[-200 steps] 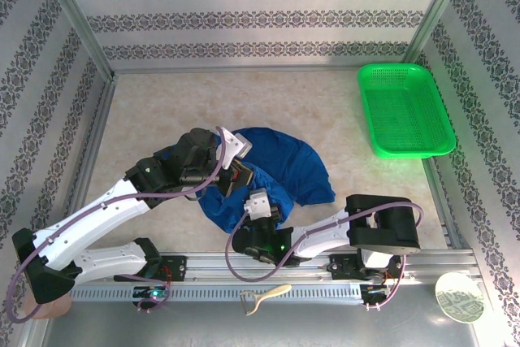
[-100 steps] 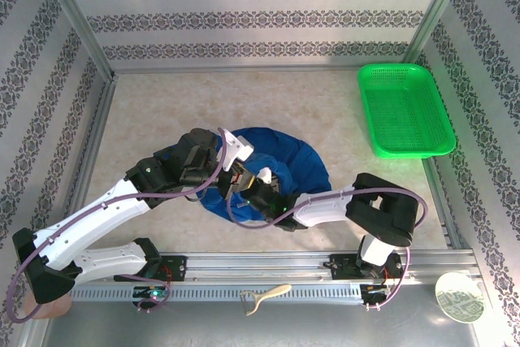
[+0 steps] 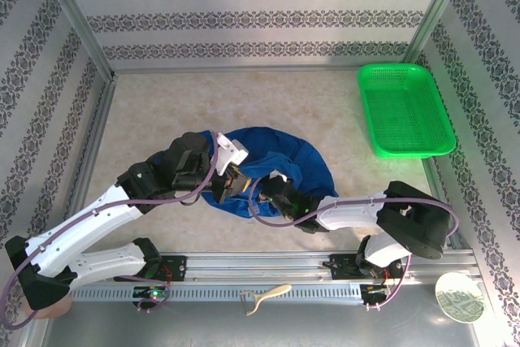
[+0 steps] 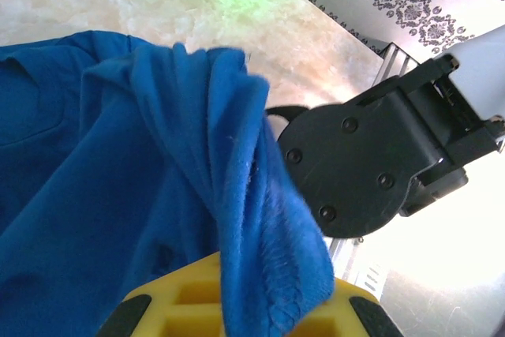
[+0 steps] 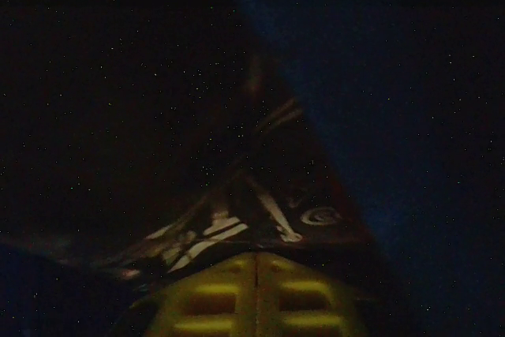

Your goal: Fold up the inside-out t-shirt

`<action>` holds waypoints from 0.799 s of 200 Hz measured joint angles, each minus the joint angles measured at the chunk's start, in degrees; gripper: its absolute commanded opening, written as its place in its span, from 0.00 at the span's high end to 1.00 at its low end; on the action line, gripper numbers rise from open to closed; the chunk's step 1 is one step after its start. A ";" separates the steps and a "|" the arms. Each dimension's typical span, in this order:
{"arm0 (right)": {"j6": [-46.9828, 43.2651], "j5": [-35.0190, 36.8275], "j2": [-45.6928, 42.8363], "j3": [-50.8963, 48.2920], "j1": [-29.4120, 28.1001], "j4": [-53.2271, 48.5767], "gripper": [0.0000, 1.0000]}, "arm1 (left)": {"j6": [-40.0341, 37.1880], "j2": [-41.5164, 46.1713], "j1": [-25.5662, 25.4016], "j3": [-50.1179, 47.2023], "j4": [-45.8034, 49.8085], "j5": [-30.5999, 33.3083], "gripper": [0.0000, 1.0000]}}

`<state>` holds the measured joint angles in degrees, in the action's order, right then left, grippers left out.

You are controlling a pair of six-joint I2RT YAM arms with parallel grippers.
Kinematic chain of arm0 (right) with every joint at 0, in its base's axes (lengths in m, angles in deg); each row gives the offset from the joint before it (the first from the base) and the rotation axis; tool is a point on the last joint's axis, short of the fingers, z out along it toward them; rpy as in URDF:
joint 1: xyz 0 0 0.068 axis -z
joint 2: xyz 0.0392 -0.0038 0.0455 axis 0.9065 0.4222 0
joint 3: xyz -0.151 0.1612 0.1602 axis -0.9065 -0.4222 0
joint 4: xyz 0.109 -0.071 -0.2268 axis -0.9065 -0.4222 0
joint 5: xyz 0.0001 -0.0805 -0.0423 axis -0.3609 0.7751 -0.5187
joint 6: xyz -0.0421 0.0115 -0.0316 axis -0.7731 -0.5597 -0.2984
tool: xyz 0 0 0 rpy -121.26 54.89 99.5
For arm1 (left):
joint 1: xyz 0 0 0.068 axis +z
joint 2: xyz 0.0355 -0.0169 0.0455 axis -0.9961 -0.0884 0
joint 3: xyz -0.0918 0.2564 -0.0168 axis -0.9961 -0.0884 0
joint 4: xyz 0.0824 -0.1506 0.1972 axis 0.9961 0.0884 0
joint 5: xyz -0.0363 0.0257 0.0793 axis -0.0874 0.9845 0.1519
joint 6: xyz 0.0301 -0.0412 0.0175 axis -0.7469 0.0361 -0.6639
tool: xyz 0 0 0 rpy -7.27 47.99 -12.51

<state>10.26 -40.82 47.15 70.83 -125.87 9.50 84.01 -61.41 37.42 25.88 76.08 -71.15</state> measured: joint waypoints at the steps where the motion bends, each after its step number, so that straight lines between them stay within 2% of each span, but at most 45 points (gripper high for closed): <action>1: 0.00 -0.02 -0.02 0.02 0.00 0.13 1.00 | 0.00 0.00 0.00 -0.02 0.00 -0.02 1.00; 52: 0.15 -2.71 2.60 1.42 0.35 2.78 1.00 | -0.11 -0.09 0.00 -0.11 0.44 0.15 1.00; 65: -0.09 -4.13 2.64 0.66 0.50 5.01 1.00 | -0.24 0.00 0.00 -0.11 1.25 2.05 1.00; 115: -4.22 -13.79 -1.92 -4.59 1.81 9.90 1.00 | -0.22 0.68 0.00 -0.09 3.48 17.88 1.00; 160: -6.34 -19.04 -3.04 -4.63 1.86 12.13 1.00 | -0.24 -0.79 0.00 -0.09 3.45 19.41 1.00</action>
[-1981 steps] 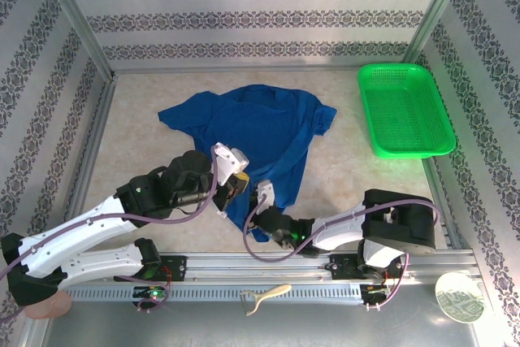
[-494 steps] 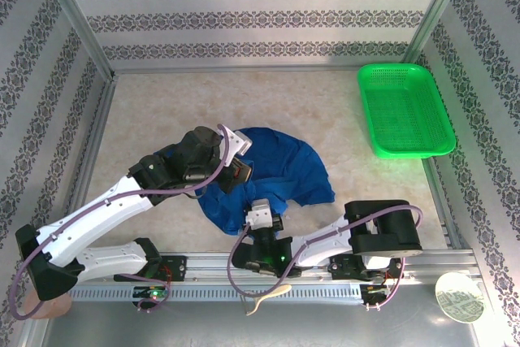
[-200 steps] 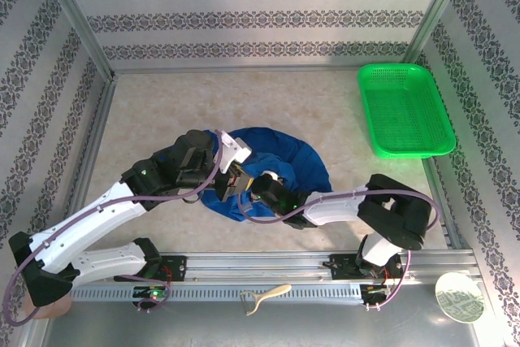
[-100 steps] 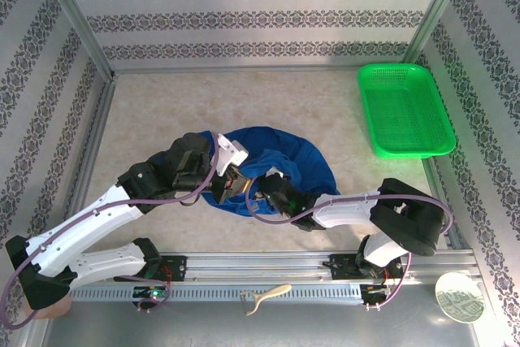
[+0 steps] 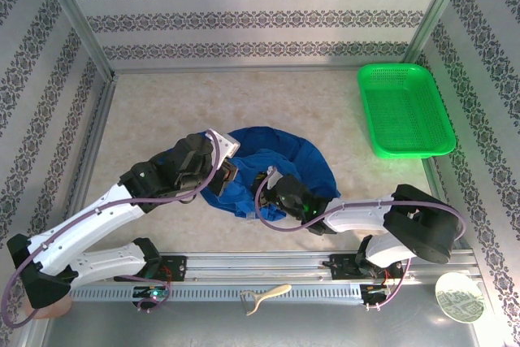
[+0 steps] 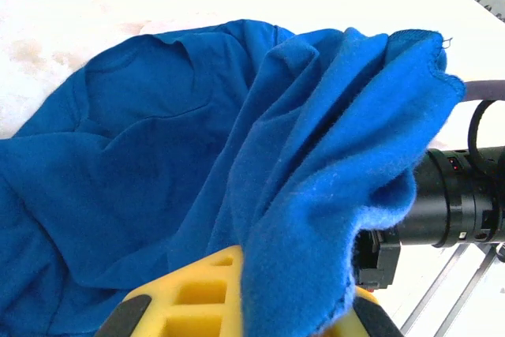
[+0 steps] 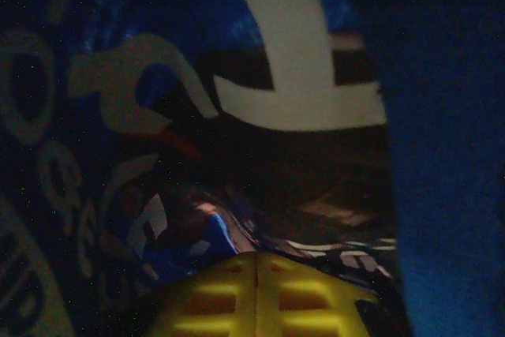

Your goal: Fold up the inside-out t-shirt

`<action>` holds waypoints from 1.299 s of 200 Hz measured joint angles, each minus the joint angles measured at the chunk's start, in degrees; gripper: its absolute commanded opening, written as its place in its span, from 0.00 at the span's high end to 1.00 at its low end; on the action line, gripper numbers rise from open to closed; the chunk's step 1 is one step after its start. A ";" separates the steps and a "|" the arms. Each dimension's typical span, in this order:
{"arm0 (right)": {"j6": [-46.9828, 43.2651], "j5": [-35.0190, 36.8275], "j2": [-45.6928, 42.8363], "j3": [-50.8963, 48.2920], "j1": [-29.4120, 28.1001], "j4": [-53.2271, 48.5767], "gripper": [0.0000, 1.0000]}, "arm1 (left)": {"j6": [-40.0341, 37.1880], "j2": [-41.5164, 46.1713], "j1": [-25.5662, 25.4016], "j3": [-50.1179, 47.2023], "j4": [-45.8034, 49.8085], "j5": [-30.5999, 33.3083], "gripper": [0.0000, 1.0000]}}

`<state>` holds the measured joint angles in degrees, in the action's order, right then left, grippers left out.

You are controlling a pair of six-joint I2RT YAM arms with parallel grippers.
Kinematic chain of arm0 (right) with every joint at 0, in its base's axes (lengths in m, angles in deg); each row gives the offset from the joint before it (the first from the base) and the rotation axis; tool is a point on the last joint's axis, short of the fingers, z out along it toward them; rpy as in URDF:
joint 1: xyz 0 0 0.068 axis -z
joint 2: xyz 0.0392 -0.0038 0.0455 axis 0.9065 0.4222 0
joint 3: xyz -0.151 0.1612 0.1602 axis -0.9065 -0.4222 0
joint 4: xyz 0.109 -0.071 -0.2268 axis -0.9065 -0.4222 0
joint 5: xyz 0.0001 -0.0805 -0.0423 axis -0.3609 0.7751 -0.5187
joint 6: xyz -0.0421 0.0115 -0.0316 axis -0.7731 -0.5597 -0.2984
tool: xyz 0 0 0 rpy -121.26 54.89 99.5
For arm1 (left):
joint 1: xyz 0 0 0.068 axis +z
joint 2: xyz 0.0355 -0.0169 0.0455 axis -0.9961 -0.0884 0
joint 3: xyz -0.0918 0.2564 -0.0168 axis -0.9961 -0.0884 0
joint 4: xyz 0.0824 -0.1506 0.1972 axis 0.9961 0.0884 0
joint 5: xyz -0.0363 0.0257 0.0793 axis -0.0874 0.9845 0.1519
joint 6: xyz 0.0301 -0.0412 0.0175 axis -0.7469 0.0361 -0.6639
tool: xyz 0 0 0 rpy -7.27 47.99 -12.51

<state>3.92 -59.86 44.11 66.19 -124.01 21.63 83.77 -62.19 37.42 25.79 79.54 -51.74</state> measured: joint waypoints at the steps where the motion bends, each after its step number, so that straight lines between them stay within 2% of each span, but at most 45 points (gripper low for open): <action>1: 0.00 0.00 0.00 0.00 0.00 0.00 1.00 | 0.00 0.02 0.00 0.00 0.00 -0.07 1.00; 15: 0.02 0.04 0.42 0.42 0.00 0.07 1.00 | -0.13 0.04 0.00 0.00 -0.07 -1.03 1.00; 42: 0.17 1.38 3.72 4.09 -0.13 -0.87 1.00 | -0.15 0.00 0.24 -0.02 -0.52 -6.71 1.00; 65: 0.02 6.64 8.44 8.94 -2.58 -3.26 1.00 | 1.64 -1.16 0.26 0.76 -1.86 -11.67 1.00; 99: 3.69 13.75 15.76 15.02 -6.54 -5.49 1.00 | 4.55 -5.57 1.11 5.53 -0.22 -14.01 1.00; 131: 9.29 15.56 20.37 20.63 -3.65 -9.75 1.00 | 7.23 -9.16 3.08 8.48 0.70 -14.23 1.00; 159: 13.73 14.71 20.98 23.34 -1.33 -15.89 1.00 | 9.42 -8.44 3.13 8.61 -1.81 -15.56 1.00; 211: 19.30 11.43 16.63 16.09 8.52 -18.64 1.00 | 9.68 -0.42 0.96 7.32 -1.42 -18.91 1.00; 233: 19.39 10.32 16.63 16.72 8.90 -21.38 1.00 | 9.70 0.46 0.57 6.75 -1.77 -20.52 1.00; 260: 19.41 10.32 18.80 21.44 6.12 -25.64 1.00 | 9.75 -2.19 0.46 7.34 -2.49 -22.62 1.00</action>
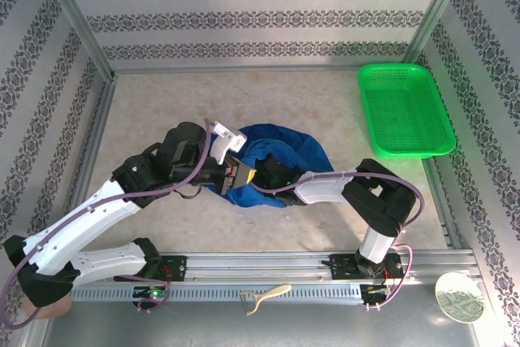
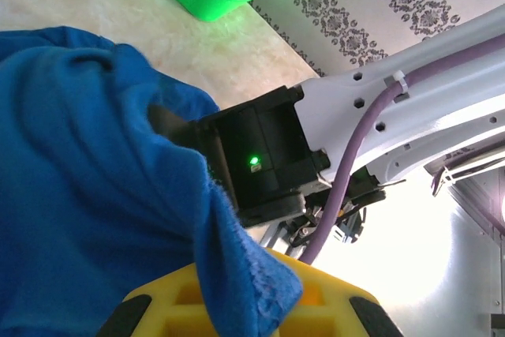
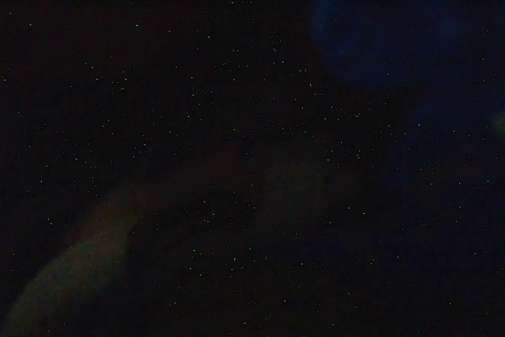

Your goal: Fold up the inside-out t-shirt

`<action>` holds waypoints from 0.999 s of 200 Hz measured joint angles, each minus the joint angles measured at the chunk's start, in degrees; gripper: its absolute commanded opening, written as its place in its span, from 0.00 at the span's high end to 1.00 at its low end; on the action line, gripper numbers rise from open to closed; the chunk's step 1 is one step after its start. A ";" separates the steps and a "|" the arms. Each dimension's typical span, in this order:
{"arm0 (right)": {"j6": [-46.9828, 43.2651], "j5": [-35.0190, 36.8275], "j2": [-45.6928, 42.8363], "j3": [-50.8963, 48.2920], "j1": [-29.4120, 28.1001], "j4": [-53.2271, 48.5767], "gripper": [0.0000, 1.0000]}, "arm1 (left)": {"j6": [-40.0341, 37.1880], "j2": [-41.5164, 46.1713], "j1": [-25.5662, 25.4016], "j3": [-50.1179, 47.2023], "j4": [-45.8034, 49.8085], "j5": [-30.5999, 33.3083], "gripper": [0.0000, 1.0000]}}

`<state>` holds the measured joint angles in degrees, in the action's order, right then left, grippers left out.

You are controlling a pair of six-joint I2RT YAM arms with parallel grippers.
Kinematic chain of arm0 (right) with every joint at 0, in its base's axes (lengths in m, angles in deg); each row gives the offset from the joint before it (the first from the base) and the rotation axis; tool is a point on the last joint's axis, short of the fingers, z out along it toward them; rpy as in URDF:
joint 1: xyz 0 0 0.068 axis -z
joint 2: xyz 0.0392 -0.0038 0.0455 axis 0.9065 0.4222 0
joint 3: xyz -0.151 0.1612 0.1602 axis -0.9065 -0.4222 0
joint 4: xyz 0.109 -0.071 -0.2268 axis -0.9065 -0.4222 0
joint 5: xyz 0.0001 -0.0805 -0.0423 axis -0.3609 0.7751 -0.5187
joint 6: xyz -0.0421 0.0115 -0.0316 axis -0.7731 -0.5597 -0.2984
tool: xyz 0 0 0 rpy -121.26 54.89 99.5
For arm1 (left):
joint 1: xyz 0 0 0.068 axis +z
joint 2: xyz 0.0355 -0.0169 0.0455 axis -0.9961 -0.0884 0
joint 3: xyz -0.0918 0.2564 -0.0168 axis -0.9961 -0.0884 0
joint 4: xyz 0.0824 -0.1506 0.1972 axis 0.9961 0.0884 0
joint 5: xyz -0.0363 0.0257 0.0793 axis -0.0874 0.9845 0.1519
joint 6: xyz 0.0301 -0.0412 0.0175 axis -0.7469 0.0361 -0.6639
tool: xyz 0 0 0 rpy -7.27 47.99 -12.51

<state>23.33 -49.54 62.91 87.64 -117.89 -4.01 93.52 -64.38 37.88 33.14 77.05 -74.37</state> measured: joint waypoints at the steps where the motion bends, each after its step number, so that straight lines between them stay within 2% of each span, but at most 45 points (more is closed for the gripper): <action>1: 0.00 0.00 0.11 0.15 -0.11 -0.09 1.00 | 0.00 -0.13 0.00 0.04 -0.02 -0.02 1.00; 46: 1.55 1.03 9.53 12.83 -5.25 -7.87 1.00 | 1.70 -8.76 -1.70 6.36 -1.92 -2.36 1.00; 65: 3.26 -0.17 11.69 13.90 -4.44 -9.42 1.00 | 2.78 -12.09 -7.17 9.29 -4.44 -2.08 1.00; 91: 4.76 -2.14 11.32 12.83 0.33 -10.10 1.00 | 3.50 -12.04 -14.62 10.32 -7.21 -0.50 1.00; 105: 4.68 -2.40 10.40 12.37 1.90 -10.16 0.88 | 3.65 -11.26 -16.26 9.33 -8.31 0.52 1.00; 115: 4.57 -2.54 9.73 12.31 2.43 -10.40 0.71 | 3.93 -10.27 -16.33 7.98 -9.29 1.16 1.00; 128: 4.39 -2.80 9.14 12.31 2.49 -10.45 0.54 | 5.09 -9.29 -16.41 6.38 -11.56 1.25 1.00; 142: 4.74 -3.39 8.94 12.33 2.80 -10.62 0.42 | 7.04 -9.07 -17.38 5.22 -14.99 1.31 1.00; 161: 5.16 -5.20 8.96 12.33 4.07 -11.67 0.33 | 8.48 -10.08 -20.68 5.51 -17.84 2.25 1.00; 179: 5.86 -6.45 8.96 12.46 6.51 -12.13 0.17 | 9.29 -11.41 -23.54 6.88 -19.82 2.71 1.00; 183: 6.40 -6.58 8.96 12.66 7.13 -12.11 0.05 | 9.70 -11.56 -23.78 7.02 -20.31 2.69 1.00; 185: 6.05 -6.71 8.96 12.76 7.45 -12.17 0.03 | 9.88 -11.56 -23.80 7.06 -20.68 2.64 1.00; 200: 6.19 -6.99 8.90 13.44 9.22 -12.39 0.02 | 11.08 -11.58 -24.35 7.39 -23.71 1.64 1.00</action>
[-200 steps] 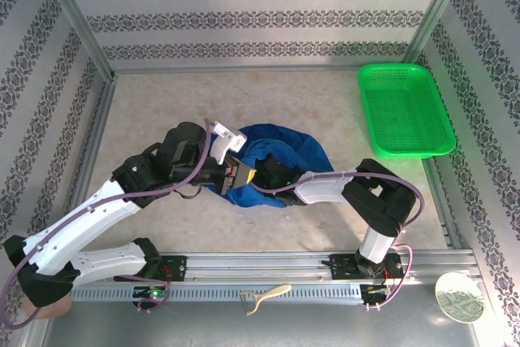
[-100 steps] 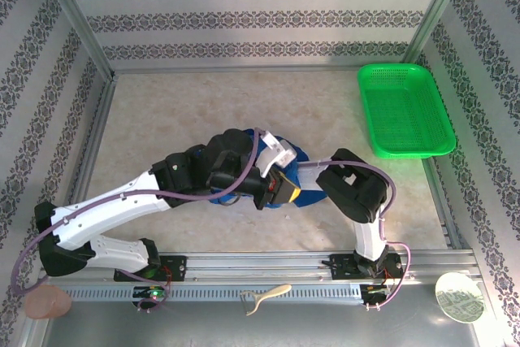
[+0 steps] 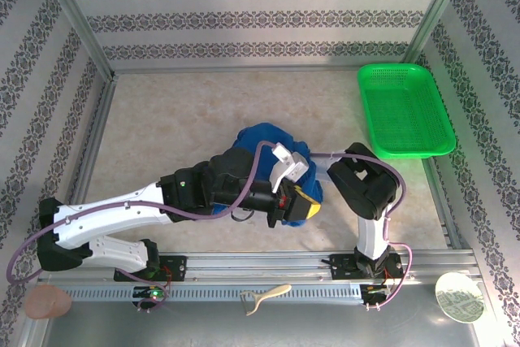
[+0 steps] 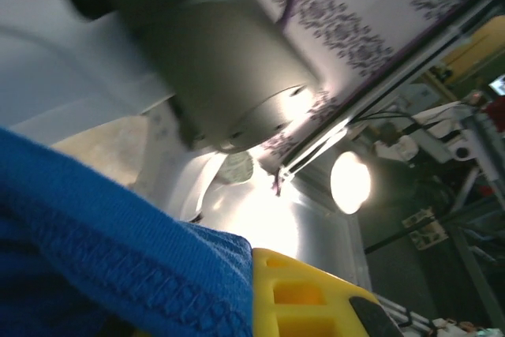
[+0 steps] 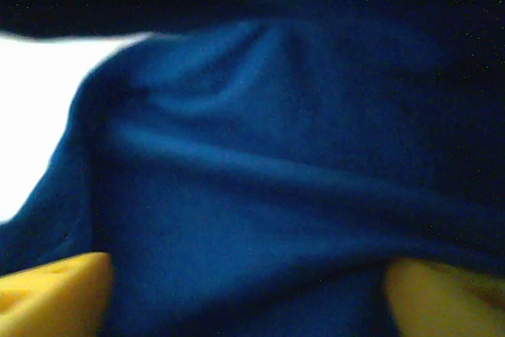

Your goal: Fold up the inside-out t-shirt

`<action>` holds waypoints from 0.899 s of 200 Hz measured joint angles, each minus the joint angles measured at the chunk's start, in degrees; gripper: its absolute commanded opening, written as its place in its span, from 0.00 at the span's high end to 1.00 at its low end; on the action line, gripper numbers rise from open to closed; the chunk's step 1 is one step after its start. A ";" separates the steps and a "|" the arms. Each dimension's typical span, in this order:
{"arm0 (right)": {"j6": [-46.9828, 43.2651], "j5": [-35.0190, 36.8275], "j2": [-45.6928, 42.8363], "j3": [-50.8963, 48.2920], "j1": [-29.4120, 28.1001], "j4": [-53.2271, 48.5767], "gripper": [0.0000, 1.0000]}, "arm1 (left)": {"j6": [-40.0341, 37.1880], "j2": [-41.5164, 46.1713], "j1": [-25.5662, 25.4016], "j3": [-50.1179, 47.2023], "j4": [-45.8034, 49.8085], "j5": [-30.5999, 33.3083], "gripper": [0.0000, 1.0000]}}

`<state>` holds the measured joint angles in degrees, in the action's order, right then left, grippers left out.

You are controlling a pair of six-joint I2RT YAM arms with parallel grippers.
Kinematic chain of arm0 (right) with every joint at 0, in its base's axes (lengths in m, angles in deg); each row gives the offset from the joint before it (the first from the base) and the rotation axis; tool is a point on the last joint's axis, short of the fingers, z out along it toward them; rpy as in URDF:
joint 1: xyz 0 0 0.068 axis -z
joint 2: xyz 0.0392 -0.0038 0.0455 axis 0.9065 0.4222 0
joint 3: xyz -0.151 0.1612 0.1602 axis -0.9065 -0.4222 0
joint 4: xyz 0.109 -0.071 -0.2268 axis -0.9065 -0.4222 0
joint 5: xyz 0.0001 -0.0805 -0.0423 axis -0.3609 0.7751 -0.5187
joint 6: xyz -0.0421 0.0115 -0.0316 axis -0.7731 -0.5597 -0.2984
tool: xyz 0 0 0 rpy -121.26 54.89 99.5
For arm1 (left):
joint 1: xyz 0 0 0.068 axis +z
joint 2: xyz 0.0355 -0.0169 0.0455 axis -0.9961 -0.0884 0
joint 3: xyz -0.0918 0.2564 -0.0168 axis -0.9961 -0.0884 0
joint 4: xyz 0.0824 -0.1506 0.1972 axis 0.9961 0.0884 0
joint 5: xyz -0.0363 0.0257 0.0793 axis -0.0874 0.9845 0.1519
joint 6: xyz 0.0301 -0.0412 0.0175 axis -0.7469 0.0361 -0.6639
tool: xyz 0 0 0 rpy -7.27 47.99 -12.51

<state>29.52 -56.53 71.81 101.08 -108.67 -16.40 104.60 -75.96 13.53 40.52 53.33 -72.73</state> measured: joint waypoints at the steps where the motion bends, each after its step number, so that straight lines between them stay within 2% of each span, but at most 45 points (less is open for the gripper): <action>1: 0.00 -0.02 -0.02 0.02 0.07 -0.04 0.02 | 0.11 0.00 -0.07 0.02 -0.31 -0.04 1.00; 45: -1.42 -0.11 -0.22 0.59 1.44 -2.56 0.02 | 0.35 0.37 -0.28 0.42 -2.91 0.33 1.00; 59: -2.36 -1.18 -0.22 0.79 1.81 -3.15 0.08 | 0.24 0.46 -0.28 0.33 -2.91 0.90 1.00; 76: -3.21 -2.10 -0.22 1.20 2.49 -4.79 0.11 | 0.24 0.98 -0.26 -0.44 -2.93 1.73 1.00; 88: -3.28 -2.62 0.20 2.97 2.95 -8.04 0.10 | 0.24 1.68 -0.24 -1.44 -2.93 2.62 1.00; 110: -3.61 -1.92 2.21 7.69 2.97 -15.96 0.03 | 0.26 3.15 -0.04 -3.21 -2.97 4.50 1.00; 132: -4.83 -0.17 5.27 13.60 2.19 -25.03 0.02 | 0.31 4.31 0.66 -4.55 -3.80 6.14 1.00; 167: -5.84 2.80 9.88 20.48 0.59 -34.86 0.04 | 0.70 5.14 1.40 -5.84 -5.68 8.04 1.00; 180: -5.33 3.02 10.97 22.08 -0.09 -36.57 0.11 | 0.76 5.44 1.40 -6.27 -5.99 8.70 1.00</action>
<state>24.19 -53.52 82.78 123.15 -108.75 -52.97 105.36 -70.52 14.93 34.25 47.34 -64.03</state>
